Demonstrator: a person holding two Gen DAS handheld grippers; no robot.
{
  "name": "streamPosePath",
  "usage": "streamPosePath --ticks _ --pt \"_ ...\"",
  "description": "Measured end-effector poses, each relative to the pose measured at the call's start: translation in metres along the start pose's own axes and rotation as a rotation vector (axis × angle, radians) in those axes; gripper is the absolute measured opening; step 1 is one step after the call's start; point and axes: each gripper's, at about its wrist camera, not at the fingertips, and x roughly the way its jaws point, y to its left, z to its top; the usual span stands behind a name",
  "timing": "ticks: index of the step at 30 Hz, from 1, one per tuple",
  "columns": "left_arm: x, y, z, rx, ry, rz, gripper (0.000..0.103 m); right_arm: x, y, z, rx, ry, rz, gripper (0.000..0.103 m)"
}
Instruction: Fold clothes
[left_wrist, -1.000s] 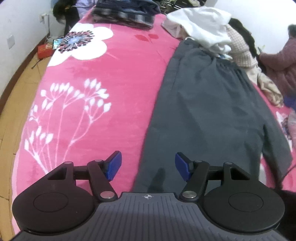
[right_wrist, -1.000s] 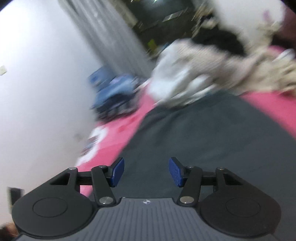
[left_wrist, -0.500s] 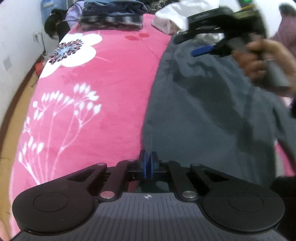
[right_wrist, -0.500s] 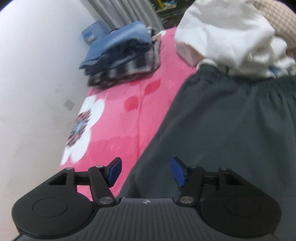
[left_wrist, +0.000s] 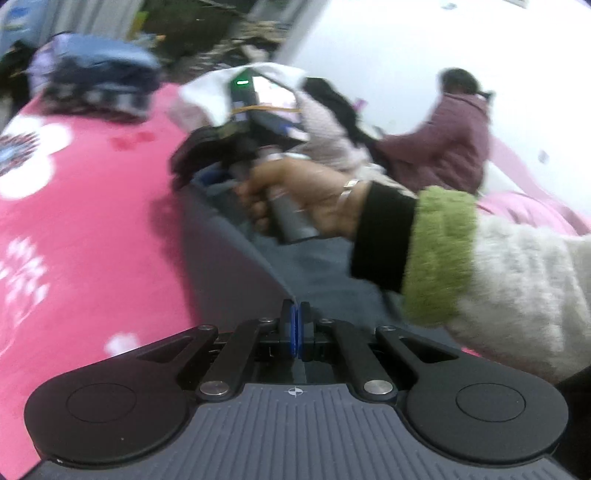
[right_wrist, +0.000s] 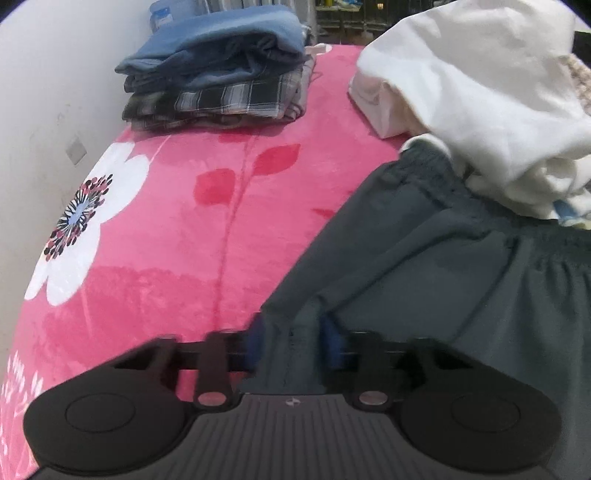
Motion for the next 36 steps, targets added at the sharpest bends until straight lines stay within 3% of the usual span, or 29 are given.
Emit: streamPosePath --ticks 1,4,11,20,36 --pt "0.003 -0.005 0.003 0.014 -0.004 -0.020 0.000 -0.006 -0.007 0.000 0.018 -0.008 0.012 0.009" --pt "0.015 -0.018 0.014 0.032 -0.011 -0.101 0.000 -0.030 -0.029 0.001 0.053 -0.053 0.059 0.006" --pt "0.057 -0.072 0.043 0.179 0.014 -0.273 0.000 -0.082 -0.099 0.008 0.128 -0.158 0.133 0.005" --pt "0.142 -0.135 0.067 0.222 0.111 -0.458 0.000 -0.128 -0.214 -0.001 0.229 -0.219 0.158 0.005" --pt "0.258 -0.198 0.065 0.236 0.261 -0.603 0.000 -0.128 -0.373 -0.035 0.355 -0.198 0.114 0.005"
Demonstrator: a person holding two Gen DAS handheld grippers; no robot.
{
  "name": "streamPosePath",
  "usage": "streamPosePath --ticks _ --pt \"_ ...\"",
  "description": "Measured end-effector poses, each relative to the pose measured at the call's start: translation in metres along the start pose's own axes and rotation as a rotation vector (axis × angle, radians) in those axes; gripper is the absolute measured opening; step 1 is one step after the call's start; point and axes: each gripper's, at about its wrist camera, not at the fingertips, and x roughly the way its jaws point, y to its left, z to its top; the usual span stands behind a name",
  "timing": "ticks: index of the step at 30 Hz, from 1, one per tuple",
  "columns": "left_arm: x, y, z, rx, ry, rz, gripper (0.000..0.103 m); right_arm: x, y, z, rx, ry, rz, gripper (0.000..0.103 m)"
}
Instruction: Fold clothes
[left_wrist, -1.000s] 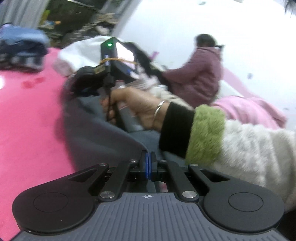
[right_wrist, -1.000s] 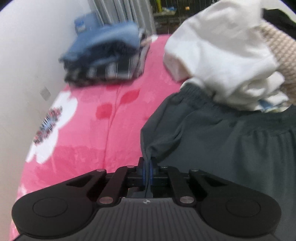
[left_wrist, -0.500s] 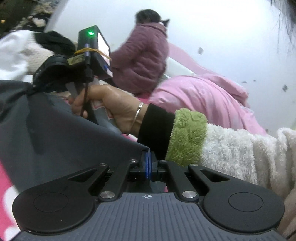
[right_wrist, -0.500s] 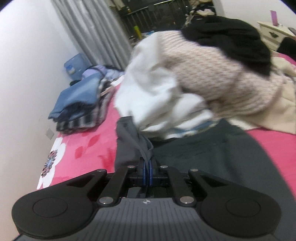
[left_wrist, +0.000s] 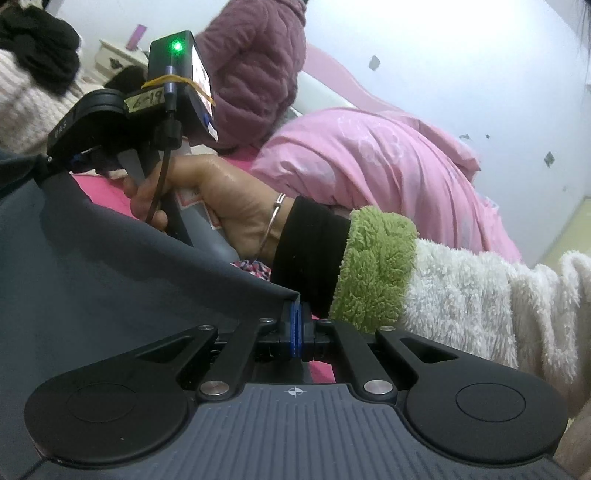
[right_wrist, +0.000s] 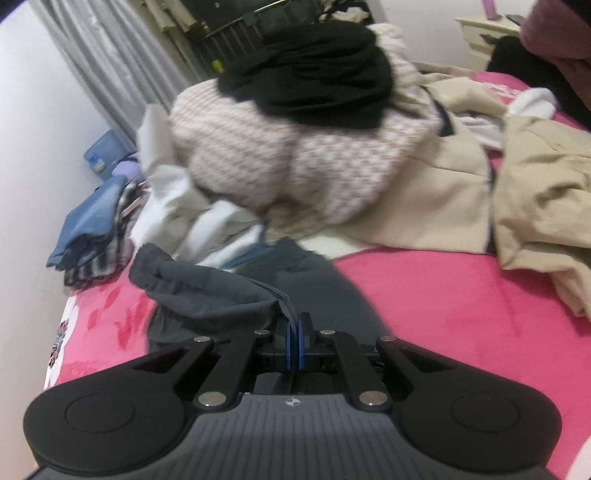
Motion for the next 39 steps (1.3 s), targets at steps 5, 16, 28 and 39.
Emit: streamPosePath --ticks 5,16,28,39 --pt "0.024 0.015 0.000 -0.031 0.043 -0.005 0.000 0.015 -0.031 -0.005 0.035 0.019 -0.049 0.005" --pt "0.025 0.021 0.004 -0.078 0.022 -0.011 0.000 -0.097 -0.102 -0.053 0.251 -0.160 0.026 0.043" --pt "0.084 0.011 0.022 -0.137 0.119 -0.035 0.000 -0.328 -0.142 -0.236 0.696 -0.564 0.082 0.046" --pt "0.197 0.033 0.016 -0.263 0.343 0.098 0.008 -0.316 -0.147 -0.306 0.834 -0.516 0.170 0.048"
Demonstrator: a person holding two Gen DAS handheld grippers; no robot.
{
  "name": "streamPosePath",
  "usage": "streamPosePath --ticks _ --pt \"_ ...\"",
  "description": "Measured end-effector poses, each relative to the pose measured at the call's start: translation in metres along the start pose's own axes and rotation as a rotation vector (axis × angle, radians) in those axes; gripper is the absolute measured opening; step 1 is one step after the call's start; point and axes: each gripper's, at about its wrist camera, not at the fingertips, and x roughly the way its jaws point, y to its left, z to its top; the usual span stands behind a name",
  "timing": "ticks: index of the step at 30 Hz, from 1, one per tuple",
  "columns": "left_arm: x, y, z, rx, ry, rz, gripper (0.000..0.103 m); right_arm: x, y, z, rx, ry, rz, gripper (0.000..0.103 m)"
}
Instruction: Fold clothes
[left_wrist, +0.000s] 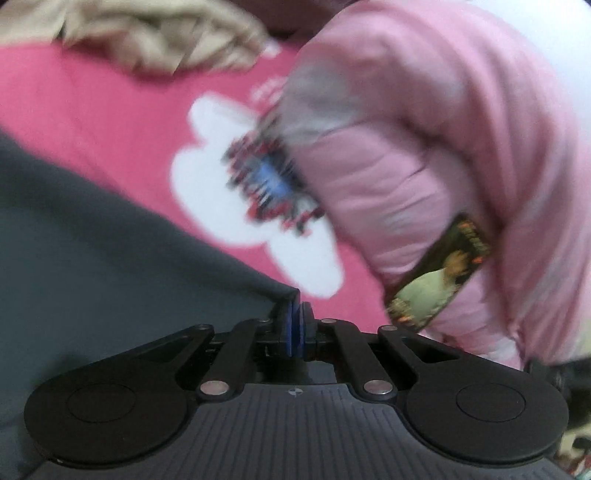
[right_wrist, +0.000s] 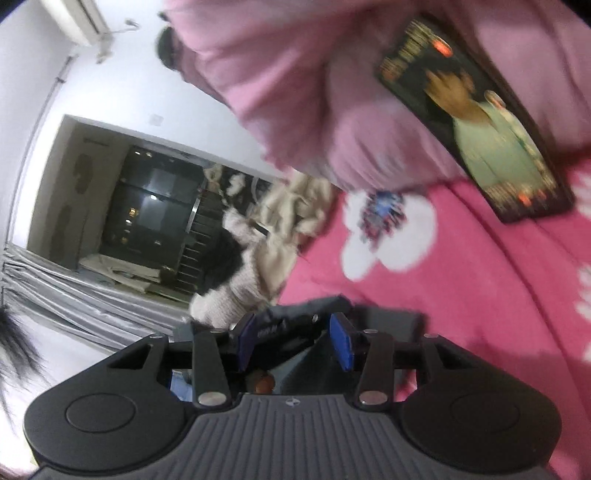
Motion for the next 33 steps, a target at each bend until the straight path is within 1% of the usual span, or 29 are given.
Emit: streamPosePath --ticks 1,2,3,7,10,12,14,17,20,23,25,28,31,33 --pt "0.002 0.003 -0.001 -0.025 0.014 -0.018 0.013 0.001 -0.004 -0.002 0.005 0.004 -0.015 0.048" --pt "0.001 0.003 -0.003 -0.045 0.018 -0.040 0.025 0.002 -0.008 -0.003 0.012 0.005 -0.026 0.048" --pt "-0.001 0.003 -0.004 -0.054 0.026 -0.063 0.033 0.004 -0.012 -0.003 0.027 0.002 -0.036 0.048" --pt "-0.013 -0.005 -0.005 -0.070 0.052 -0.141 0.038 0.008 -0.031 -0.001 0.103 -0.001 -0.050 0.049" --pt "-0.036 -0.009 -0.008 -0.068 0.040 -0.191 0.040 0.021 -0.032 0.003 0.100 0.028 -0.083 0.049" --pt "-0.055 -0.011 -0.015 -0.039 0.032 -0.199 0.044 0.030 -0.030 0.005 0.075 0.057 -0.114 0.049" --pt "-0.075 -0.013 -0.028 0.018 0.029 -0.169 0.045 0.043 -0.029 0.009 0.063 0.091 -0.135 0.049" --pt "-0.102 -0.017 -0.054 0.132 0.043 -0.084 0.045 0.064 -0.029 0.014 0.068 0.135 -0.167 0.049" --pt "-0.125 -0.020 -0.083 0.230 0.022 -0.006 0.045 0.082 -0.029 0.011 0.097 0.192 -0.182 0.049" --pt "-0.138 -0.021 -0.109 0.301 -0.003 0.080 0.045 0.092 -0.030 0.005 0.132 0.233 -0.206 0.049" --pt "-0.139 -0.021 -0.123 0.351 -0.006 0.139 0.045 0.097 -0.029 0.000 0.134 0.248 -0.246 0.049" --pt "-0.134 -0.025 -0.141 0.445 0.015 0.222 0.045 0.099 -0.028 -0.005 0.113 0.260 -0.295 0.049" --pt "-0.125 -0.033 -0.159 0.570 0.031 0.305 0.045 0.097 -0.026 -0.005 0.096 0.246 -0.321 0.049" --pt "-0.123 -0.037 -0.171 0.640 0.039 0.334 0.045 0.099 -0.026 -0.003 0.093 0.246 -0.326 0.049"
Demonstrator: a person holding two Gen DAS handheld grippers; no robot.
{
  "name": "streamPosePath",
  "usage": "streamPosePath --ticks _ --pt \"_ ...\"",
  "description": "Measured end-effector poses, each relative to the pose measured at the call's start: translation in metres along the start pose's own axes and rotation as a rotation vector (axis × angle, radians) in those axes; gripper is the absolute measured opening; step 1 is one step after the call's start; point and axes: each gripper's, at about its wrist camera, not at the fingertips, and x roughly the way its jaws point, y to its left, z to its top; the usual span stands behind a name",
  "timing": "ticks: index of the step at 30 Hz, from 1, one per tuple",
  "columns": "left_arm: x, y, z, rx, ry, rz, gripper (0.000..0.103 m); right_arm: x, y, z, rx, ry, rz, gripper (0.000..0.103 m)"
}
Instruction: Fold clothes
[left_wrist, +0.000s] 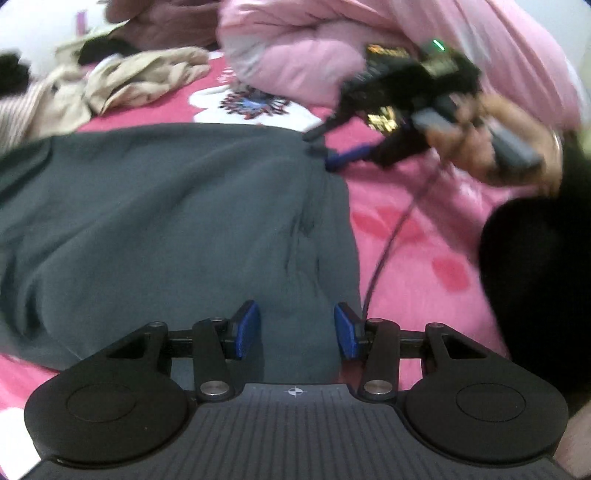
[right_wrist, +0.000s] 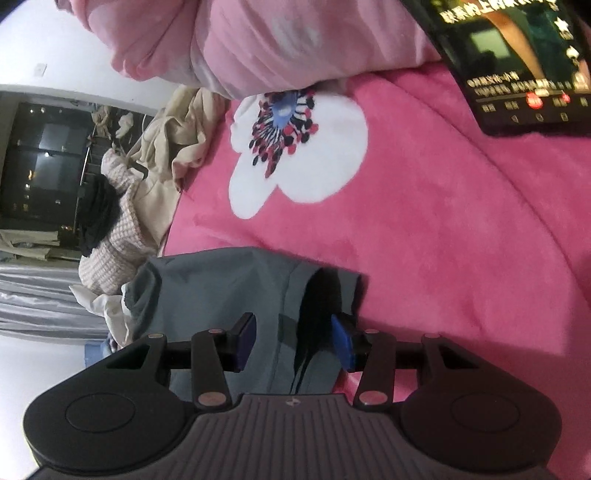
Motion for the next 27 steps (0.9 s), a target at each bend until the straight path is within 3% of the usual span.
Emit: streamPosePath --ticks 5,9,14,18,19,23,27 --pt "0.000 -0.012 -0.002 0.078 -0.006 0.087 0.045 0.001 -0.001 0.004 0.017 -0.002 0.022 0.049" --pt "-0.003 -0.012 0.004 0.085 -0.031 0.098 0.045 0.006 0.002 0.003 0.005 0.003 0.038 0.048" --pt "0.015 -0.025 0.007 0.140 0.016 0.109 0.045 0.011 0.003 0.001 0.007 -0.002 0.040 0.047" --pt "0.025 -0.033 0.009 0.176 0.013 0.160 0.044 0.010 0.002 -0.001 -0.014 -0.013 0.036 0.038" --pt "0.025 -0.033 0.009 0.174 0.014 0.169 0.042 0.010 0.001 0.000 -0.016 -0.017 0.030 0.029" --pt "0.025 -0.024 0.010 0.119 0.027 0.177 0.010 0.010 0.002 0.001 -0.045 -0.022 0.014 0.013" --pt "0.007 -0.012 0.015 0.032 -0.008 0.133 0.002 0.002 0.013 -0.001 -0.118 -0.039 0.021 0.006"
